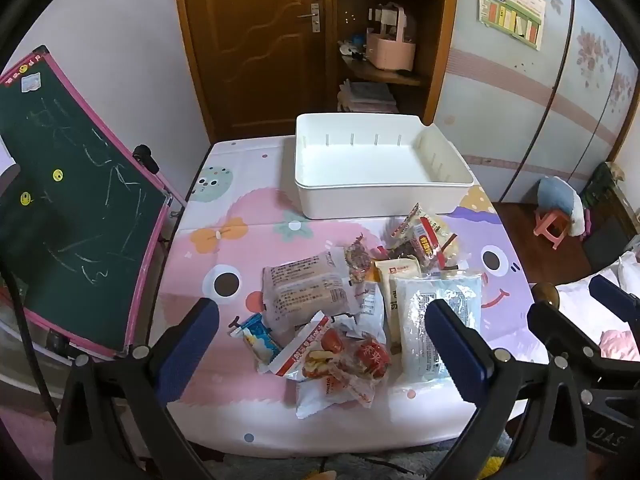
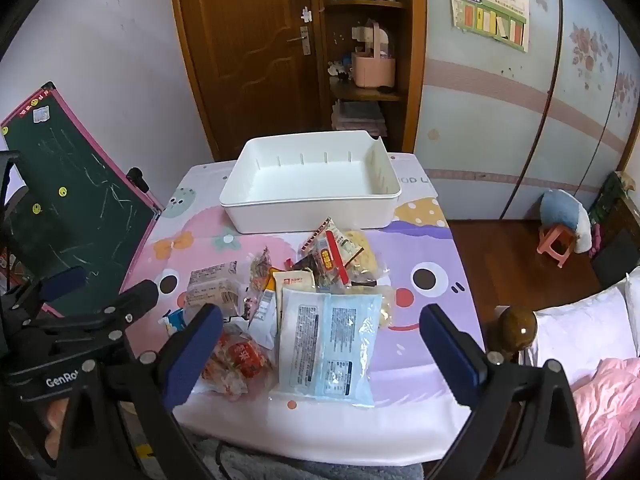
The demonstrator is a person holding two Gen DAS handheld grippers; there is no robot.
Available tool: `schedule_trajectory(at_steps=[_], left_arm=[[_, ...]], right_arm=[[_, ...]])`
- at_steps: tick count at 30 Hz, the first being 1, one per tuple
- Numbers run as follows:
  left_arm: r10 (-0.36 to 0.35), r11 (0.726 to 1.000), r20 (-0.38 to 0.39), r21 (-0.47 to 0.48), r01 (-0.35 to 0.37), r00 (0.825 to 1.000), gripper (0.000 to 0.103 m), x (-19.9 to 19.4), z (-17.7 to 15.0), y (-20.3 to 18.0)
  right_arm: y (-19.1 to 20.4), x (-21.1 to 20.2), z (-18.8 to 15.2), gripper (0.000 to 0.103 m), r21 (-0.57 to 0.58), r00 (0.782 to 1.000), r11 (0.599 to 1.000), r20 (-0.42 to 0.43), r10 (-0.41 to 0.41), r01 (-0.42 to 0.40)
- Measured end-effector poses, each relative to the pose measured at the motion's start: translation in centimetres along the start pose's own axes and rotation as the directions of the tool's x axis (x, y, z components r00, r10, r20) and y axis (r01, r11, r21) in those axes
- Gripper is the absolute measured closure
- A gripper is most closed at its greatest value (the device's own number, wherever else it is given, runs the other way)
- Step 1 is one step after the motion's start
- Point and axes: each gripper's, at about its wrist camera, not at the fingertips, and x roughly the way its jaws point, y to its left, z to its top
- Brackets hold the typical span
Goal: Organize snacks
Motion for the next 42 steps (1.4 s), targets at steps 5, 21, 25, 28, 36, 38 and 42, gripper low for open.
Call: schedule_trajectory(at_steps=[5,21,25,28,36,38,42], left_arm=[[-0.043,0.999,-0.013,0.004,0.043,0.999,0.007,0.7,-0.4,-0.5],[-0.085,0.996,-0.034,-0.016,0.085,0.996,0.008,0.9,0.0,-0.9],[-0.079,0.997,-0.030,-0.011,0.079,0.996,0.009,0.7,-0.1,-0.8],[-0.067,0.998,-0.039,-0.007,0.066,0.997,0.009,0.7,-0.3,-0.8],[-0.044,0.999,-0.051,0.005,0.044,0.998,0.008,0.7,-0.2,-0.6],[-0.045,0.999,-0.047,0.006,0.045,0.998,0.008,0.7,-0.2,-0.6],[-0.047,0.999,-0.038,0.005,0.048,0.998,0.008,0.6,0.1,-0.4]], right_arm=[[-0.2,0.3,0.1,0.004,0.005,1.000,1.000,-0.019,0.003,-0.003],[-0.5,0.3,-0.1,0.004,0.012,1.000,1.000,-0.015,0.011,-0.010],[-0.6,0.8,-0.3,0.004,0.016,1.000,1.000,-0.022,0.013,-0.013],[-0.5,0.9,-0.4,0.004,0.015,1.000,1.000,-0.027,0.012,-0.012],[-0.2,1.0,-0.7,0.004,0.016,0.999,1.000,-0.036,0.018,-0.018],[-0.2,1.0,-0.7,0.004,0.016,0.999,1.000,-0.036,0.019,-0.019],[-0.2,1.0,-0.7,0.004,0.014,0.999,1.000,-0.035,0.018,-0.017]])
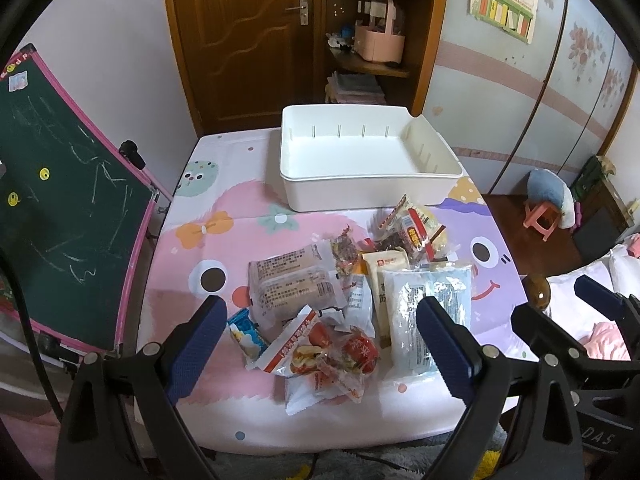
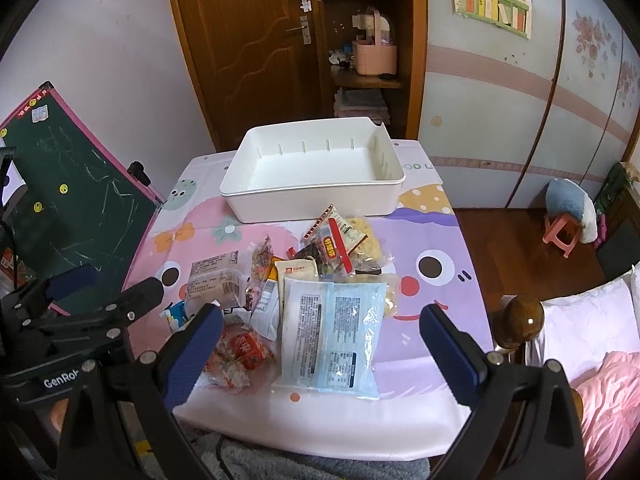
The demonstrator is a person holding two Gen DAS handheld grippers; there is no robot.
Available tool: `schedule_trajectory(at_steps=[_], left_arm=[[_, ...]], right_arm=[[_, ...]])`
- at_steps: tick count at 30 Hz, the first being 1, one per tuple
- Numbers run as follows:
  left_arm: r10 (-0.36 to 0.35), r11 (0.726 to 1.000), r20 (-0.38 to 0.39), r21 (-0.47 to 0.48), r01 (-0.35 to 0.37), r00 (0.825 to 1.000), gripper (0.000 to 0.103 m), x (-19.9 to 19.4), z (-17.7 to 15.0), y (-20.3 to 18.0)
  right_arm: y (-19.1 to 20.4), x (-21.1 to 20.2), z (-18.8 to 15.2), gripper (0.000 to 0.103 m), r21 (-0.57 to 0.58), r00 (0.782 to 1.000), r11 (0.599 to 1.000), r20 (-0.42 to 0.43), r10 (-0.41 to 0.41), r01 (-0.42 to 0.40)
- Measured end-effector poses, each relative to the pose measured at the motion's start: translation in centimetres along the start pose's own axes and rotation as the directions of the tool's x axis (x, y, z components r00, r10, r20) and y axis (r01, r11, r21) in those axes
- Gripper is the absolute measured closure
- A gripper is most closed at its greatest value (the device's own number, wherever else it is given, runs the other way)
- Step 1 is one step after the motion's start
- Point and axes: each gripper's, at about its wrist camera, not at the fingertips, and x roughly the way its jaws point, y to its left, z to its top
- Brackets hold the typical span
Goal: Organize snacks
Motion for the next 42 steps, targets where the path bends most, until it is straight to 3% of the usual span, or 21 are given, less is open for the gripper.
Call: schedule_trajectory(at_steps=[9,17,23,29,35,39,42], left_arm=[[-0.005,0.999,0.057,-0.039,0.007,0.998,0.008,-0.6,1.1,1.9],[0.057,0.998,0.118,-0.017,-0.055,0.991,0.007,-1.9,2.0,3.2],[0.007,1.000,0.089,-0.024,-0.005,0.996,0.007,-1.1,2.0,4.1],[-0.016,0.999,0.014,-0.031,0.017,1.000,0.007,2.2,1.0,4.7],[-0.035,0.998,-0.019,0.060,0.036,0.999,0.007,5.4,-1.1,2.9],[-0.056,0.985,0.029,0.165,0.051,0.998,0.007,6.4,-2.6,1.3],[-0.052,0.977,0.011,0.206,0.048,0.999,0.007,7.3,-3.2,0.4]], right_arm=[[-0.4,-0.1,0.7,0.004,0.005,1.000,1.000,0.003,-0.005,0.005],[-1.3,-0.1,1.7,0.004,0.015,1.000,1.000,0.020,-0.015,0.015],[-1.8,1.1,1.9,0.004,0.024,1.000,0.999,-0.012,0.023,-0.023],[-2.6,3.3,1.1,0.004,0.081,0.996,0.996,-0.072,0.047,-0.042],[-2.5,4.3,0.6,0.004,0.059,1.000,0.998,0.005,0.028,-0.028],[-2.4,4.2,0.0,0.004,0.031,0.995,0.999,0.095,-0.009,0.006],[-2.0,4.9,-0.1,0.004,-0.005,0.998,1.000,0.061,-0.016,0.017]])
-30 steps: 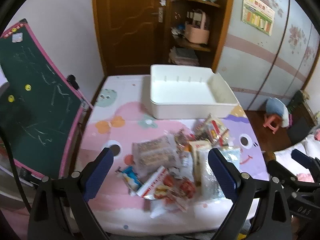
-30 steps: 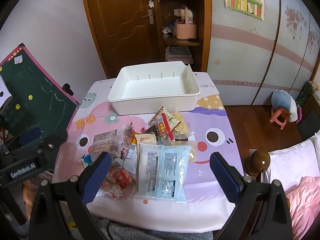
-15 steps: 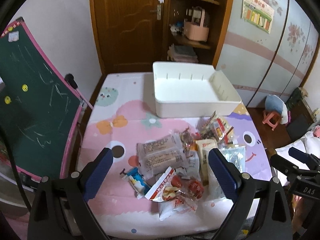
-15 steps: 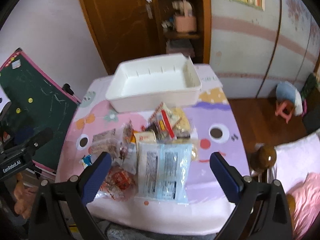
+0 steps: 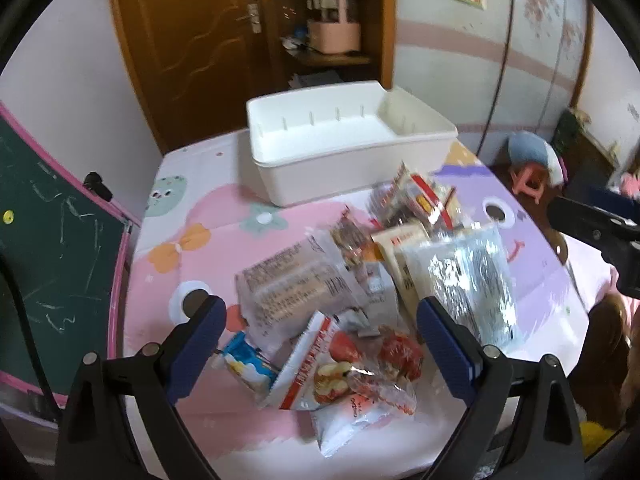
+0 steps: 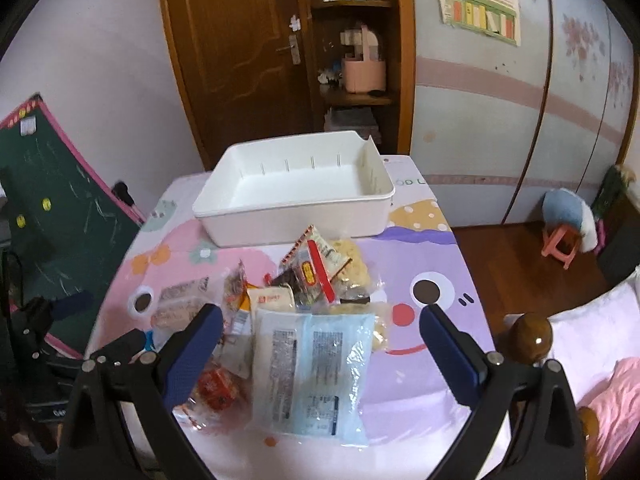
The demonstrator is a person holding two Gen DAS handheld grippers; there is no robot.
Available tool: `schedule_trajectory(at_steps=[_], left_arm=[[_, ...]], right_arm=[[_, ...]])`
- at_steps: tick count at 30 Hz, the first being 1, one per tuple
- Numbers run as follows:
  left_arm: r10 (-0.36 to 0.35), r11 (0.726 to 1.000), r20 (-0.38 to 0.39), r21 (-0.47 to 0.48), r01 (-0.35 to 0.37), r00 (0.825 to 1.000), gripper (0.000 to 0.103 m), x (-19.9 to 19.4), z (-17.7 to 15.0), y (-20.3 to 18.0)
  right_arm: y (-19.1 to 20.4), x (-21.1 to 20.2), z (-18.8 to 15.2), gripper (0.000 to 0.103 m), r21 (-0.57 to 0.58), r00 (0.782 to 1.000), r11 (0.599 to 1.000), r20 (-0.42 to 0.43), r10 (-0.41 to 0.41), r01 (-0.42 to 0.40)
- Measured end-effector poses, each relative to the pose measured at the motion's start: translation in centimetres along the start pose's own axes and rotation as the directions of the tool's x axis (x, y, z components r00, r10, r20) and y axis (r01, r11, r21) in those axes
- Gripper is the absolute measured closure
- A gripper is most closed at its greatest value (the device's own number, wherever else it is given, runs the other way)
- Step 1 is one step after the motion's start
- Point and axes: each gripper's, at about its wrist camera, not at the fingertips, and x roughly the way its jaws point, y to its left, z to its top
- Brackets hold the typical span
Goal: Organize snacks
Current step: 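Grasp the red date snack bag with left tool while right tool grasps blue-white packet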
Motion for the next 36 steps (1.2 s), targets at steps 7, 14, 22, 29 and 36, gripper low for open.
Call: schedule_trajectory(at_steps=[7,14,22,29,36], left_arm=[[-0.108,0.990,-0.124,0.078,0.118,0.986,0.007,2.9,-1.2,-2.1],[-0.138,0.973,-0.220,0.149,0.174,0.966,0.007,5.9,-3.0,-4.2],[-0.129,0.960,-0.279,0.207,0.191,0.952,0.007,8.7,-3.8,-5.5],[-0.039,0.944,-0.280,0.305,0.128,0.959,0.008,11.0,-4.6,-7.0],[-0.082,0.953,-0.298,0.257,0.163,0.951,0.044,11.7,-4.3,-6.6]], right_arm=[[0.0,4.4,-1.7,0.004,0.036,0.974,0.995,-0.204,0.098,-0.092],[-0.8,8.4,-3.3,0.004,0.053,0.957,0.998,-0.284,0.055,-0.042],[-1.1,12.2,-4.8,0.005,0.045,0.925,0.997,-0.373,0.074,-0.062],[-0.3,14.1,-5.4,0.005,0.021,0.913,0.995,-0.394,0.101,-0.101],[-0.3,13.0,-4.9,0.050,0.040,0.919,0.983,-0.348,0.183,-0.181]])
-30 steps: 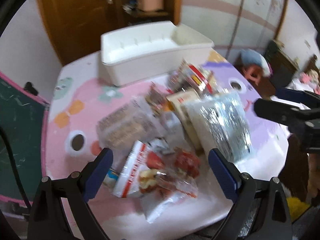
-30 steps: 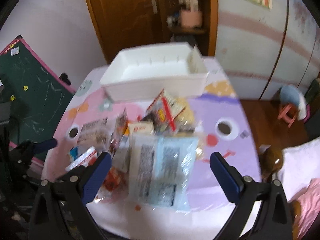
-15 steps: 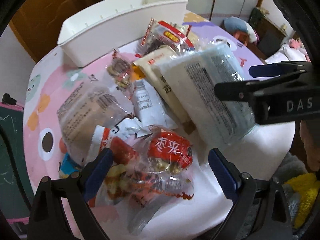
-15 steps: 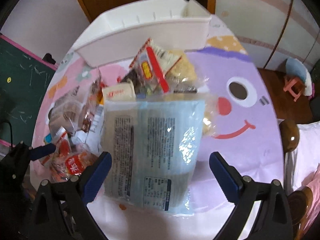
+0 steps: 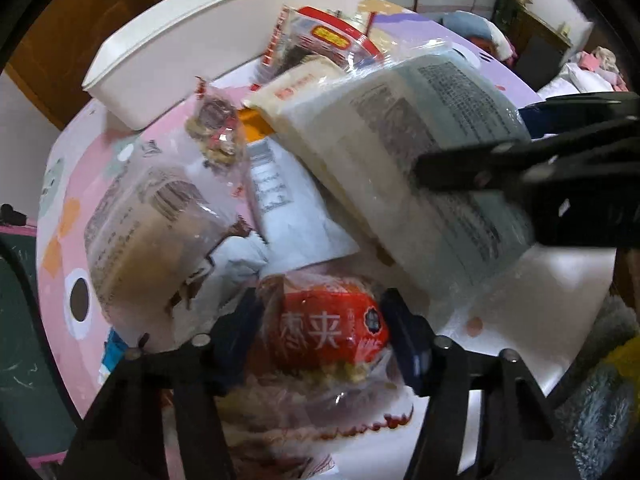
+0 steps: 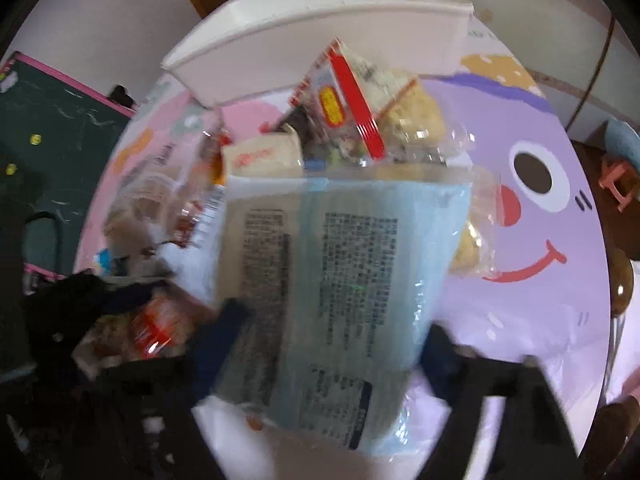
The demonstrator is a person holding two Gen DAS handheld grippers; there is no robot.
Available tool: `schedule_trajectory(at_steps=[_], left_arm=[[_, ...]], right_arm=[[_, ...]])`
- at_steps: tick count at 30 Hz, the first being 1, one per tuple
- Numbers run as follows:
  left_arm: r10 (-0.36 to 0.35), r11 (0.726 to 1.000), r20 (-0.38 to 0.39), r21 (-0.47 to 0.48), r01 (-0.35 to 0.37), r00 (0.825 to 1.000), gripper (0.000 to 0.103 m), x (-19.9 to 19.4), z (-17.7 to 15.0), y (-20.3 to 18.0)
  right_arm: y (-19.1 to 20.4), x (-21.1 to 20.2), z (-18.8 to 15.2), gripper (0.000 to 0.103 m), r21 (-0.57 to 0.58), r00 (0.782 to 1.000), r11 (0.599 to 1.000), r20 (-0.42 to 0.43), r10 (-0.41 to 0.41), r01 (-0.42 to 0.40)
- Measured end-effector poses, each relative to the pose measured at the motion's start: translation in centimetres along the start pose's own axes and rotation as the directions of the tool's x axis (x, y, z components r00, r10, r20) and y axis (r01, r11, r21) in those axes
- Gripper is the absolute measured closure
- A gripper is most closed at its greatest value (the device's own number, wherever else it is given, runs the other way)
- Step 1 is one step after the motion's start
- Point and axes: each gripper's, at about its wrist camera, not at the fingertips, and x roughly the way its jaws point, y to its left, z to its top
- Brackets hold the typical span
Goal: Organize snacks
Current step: 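Grasp the red date snack bag with left tool while right tool grasps blue-white packet, then carry both packets into the white basket and open both tools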
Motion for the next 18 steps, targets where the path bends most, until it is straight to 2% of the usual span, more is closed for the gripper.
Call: schedule_trajectory(at_steps=[1,2,4,6,11,18], left_arm=[[0.002,1.000,0.003,-0.014,-0.002,1.000,0.045,-0.1,0.0,0.2],[0.000,1.000,0.006,-0.027,0.000,1.000,0.045,-0.2,0.0,0.5],[-0.008,0.998,0.024,-0.061,0.010,1.000,0.046,-0.9,0.0,1.0],[-0.014,0.996,0.043,-0.088,0.018,0.999,0.046,-1.6,-0.1,1.8],[-0.028,0.985,0.113,-0.168,0.047,0.993,0.046,-4.3,-0.1,3.4],[-0.010,0.964,0.206,-0.257,0.064,0.979,0.046,-8.9,0.6,6.3]], right_arm=[[-0.1,-0.4,0.0,0.057,0.005,1.000,1.000,0.007,0.022,-0.022],[-0.1,-0.7,-0.1,0.059,0.005,1.000,1.000,0.009,0.022,-0.022],[0.0,-1.7,-0.2,0.077,0.002,0.998,0.999,0.044,0.039,-0.039],[0.3,-3.0,-0.2,0.083,-0.001,0.996,0.999,0.073,0.053,-0.053],[1.1,-5.8,-0.1,0.087,-0.034,0.989,0.999,0.147,0.022,-0.017],[1.6,-9.7,0.6,0.088,-0.042,0.971,0.999,0.236,0.039,-0.030]])
